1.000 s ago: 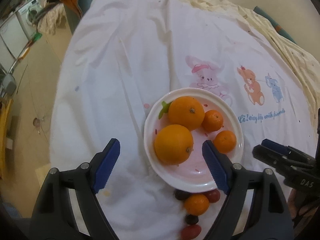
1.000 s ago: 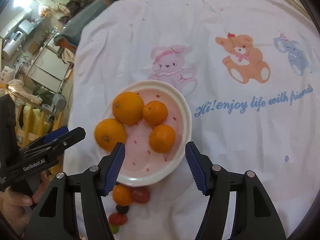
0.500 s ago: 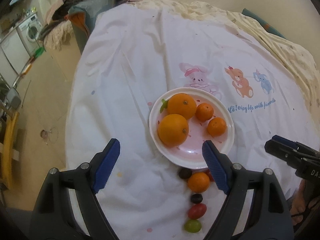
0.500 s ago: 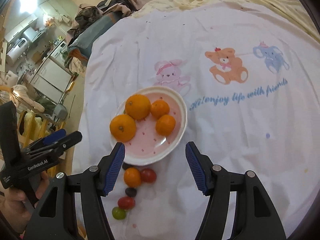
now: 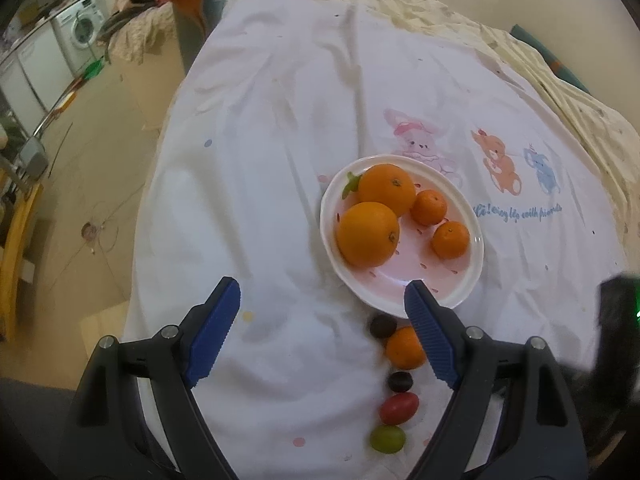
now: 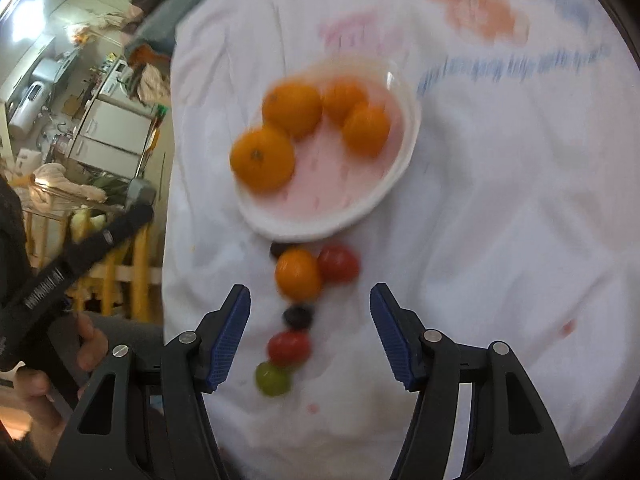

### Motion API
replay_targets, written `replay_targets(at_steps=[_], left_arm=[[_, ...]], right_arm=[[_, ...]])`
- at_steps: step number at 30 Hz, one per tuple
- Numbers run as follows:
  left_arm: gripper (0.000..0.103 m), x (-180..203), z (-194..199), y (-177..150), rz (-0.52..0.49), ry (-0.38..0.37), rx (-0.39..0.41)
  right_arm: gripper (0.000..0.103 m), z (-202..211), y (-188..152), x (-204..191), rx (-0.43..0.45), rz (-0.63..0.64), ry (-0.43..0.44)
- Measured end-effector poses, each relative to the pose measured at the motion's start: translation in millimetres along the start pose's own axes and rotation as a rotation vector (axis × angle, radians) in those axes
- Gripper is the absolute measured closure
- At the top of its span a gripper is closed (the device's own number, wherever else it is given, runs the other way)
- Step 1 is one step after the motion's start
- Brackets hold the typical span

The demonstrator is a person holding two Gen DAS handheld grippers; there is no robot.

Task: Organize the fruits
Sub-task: 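Withdraw both open tools from the plate, then grasp a dark purple grape with the right tool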

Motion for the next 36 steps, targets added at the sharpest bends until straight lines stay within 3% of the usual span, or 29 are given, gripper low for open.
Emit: replay_targets(at_steps=[8, 13, 15, 24, 36], left_arm=[[0.021, 3, 0, 1, 0.002, -0.008, -0.021], [0.021, -2, 2, 2, 0.029, -0.025, -0.025], [0.021, -4, 3, 3, 0.038, -0.030, -0.023], [0.021, -7, 0, 3, 0.047, -0.030, -0.037], [0.021, -6, -25, -13, 0.062, -0.017, -0.124]], right_arm=[[0.055, -45, -8, -33, -0.109, 0.087, -0.104], [0.057, -70, -11, -37, -0.137, 0.133, -0.195], [0.075, -70, -12, -39, -0.124, 0.160, -0.234], [0.078, -45, -11, -36, -0.101, 0.167, -0.176], [0.078, 37, 12, 11, 0.039, 0.069, -0.093]])
Point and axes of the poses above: each gripper's, at about its wrist camera, not at the fingertips, and z roughly against the way its jaws point, x to its right, y to its top, the point moved 4 cm from there along -z, roughly the way its jaws point, and after that the axes turned 6 degrees about -y, right-handed, at the moved point
